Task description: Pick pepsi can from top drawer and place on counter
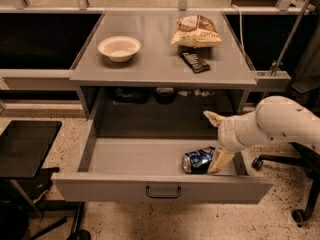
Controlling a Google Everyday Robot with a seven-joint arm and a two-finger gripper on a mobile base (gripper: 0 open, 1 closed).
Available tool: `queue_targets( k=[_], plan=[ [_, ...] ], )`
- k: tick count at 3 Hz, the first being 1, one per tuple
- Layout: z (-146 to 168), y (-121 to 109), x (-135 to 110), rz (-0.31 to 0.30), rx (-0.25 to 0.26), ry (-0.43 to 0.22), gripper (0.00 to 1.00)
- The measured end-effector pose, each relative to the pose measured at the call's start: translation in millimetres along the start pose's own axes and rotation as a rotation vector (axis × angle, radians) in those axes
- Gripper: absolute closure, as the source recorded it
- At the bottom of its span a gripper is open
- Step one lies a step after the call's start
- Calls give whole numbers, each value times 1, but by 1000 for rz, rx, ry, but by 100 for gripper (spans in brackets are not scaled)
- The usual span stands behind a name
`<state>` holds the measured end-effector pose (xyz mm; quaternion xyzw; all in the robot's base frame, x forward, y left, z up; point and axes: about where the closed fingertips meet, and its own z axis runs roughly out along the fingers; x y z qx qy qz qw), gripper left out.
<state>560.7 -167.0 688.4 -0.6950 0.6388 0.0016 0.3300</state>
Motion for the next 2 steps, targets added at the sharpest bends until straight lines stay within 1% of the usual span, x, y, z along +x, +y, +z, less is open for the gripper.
queue_targets(
  k=[1,2],
  plan=[
    [2,0,-2,-5,-2,-5,0],
    [30,5,-19,-48,-47,-45,0]
  ],
)
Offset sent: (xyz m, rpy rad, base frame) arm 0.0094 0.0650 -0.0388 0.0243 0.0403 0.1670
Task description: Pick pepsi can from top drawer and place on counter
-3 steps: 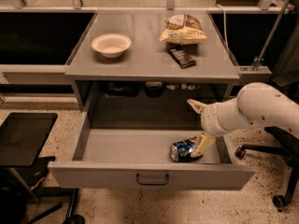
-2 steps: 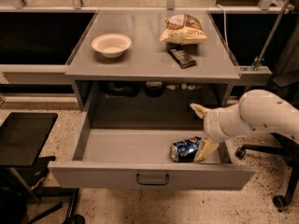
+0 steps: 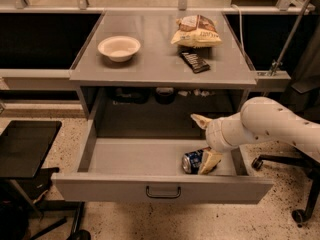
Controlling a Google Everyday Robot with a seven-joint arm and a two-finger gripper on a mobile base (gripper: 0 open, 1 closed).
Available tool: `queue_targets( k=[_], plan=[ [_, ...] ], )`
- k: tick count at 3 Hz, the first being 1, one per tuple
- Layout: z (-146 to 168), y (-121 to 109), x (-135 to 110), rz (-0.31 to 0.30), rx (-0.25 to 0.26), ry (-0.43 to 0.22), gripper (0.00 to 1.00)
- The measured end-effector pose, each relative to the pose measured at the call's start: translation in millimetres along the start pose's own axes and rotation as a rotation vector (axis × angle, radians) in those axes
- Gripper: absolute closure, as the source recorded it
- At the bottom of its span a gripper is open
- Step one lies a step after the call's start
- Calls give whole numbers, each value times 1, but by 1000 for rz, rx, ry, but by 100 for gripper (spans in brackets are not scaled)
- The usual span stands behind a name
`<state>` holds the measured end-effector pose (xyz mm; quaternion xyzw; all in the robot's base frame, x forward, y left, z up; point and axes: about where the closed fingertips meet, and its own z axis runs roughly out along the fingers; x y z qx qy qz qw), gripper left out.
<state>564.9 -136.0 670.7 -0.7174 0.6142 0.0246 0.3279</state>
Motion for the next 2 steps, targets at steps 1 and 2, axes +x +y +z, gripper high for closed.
queue_targets(
  k=[1,2],
  plan=[
    [27,9,-16,-53,-53,-35,0],
    [44,20,-28,-106,-124,-76,0]
  ],
)
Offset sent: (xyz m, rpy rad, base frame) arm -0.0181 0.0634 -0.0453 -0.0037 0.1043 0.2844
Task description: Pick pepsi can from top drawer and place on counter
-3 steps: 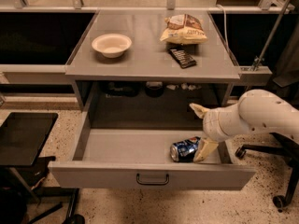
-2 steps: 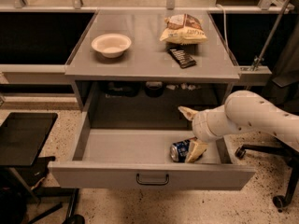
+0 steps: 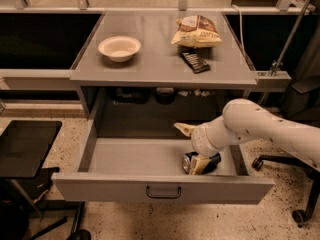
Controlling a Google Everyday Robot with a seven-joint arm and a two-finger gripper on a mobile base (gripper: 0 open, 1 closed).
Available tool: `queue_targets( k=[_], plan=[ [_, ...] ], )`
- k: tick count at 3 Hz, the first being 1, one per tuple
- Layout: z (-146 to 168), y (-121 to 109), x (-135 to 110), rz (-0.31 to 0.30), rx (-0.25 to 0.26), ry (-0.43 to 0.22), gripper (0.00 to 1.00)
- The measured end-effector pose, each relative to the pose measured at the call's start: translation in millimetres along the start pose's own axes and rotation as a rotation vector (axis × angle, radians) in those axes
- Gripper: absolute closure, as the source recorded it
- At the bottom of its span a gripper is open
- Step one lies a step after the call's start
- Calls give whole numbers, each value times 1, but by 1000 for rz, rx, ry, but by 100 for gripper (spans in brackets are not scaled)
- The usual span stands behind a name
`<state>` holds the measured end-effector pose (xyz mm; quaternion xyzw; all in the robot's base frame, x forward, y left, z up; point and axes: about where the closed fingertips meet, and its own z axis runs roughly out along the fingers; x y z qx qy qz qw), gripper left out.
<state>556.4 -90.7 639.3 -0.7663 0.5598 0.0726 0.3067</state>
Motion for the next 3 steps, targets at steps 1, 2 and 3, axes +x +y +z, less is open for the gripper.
queue_targets(
  k=[1,2,3],
  plan=[
    [0,2,0,-2,-6,-1,19],
    [0,2,0,-2,-6,-1,42],
    [1,2,0,-2,-6,-2,65]
  ],
)
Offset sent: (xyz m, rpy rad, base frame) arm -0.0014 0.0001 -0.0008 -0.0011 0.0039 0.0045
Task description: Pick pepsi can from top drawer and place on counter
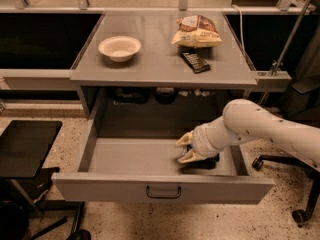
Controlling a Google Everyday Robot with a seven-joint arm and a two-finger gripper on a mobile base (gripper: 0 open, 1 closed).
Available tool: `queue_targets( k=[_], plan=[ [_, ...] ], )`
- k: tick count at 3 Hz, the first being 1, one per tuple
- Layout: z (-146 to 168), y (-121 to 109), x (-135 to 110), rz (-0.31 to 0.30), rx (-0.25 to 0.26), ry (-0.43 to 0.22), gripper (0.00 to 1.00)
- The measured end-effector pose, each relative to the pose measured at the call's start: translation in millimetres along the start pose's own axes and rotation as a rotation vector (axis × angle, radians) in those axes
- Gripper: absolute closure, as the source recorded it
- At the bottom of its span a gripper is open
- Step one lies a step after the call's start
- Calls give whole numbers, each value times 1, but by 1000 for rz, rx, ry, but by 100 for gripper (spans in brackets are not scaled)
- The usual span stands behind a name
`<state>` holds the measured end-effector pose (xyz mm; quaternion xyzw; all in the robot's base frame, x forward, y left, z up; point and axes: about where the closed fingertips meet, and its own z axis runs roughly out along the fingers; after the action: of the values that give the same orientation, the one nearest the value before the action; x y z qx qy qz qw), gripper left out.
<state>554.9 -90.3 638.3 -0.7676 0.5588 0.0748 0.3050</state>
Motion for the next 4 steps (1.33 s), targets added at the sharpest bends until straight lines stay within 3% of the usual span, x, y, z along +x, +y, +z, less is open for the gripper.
queue_targets(
  k=[1,2,4],
  plan=[
    [0,0,0,1,-1,-1,89],
    [0,-2,-7,9,3,-22,100],
    [0,-2,-7,9,3,-22,59]
  ],
)
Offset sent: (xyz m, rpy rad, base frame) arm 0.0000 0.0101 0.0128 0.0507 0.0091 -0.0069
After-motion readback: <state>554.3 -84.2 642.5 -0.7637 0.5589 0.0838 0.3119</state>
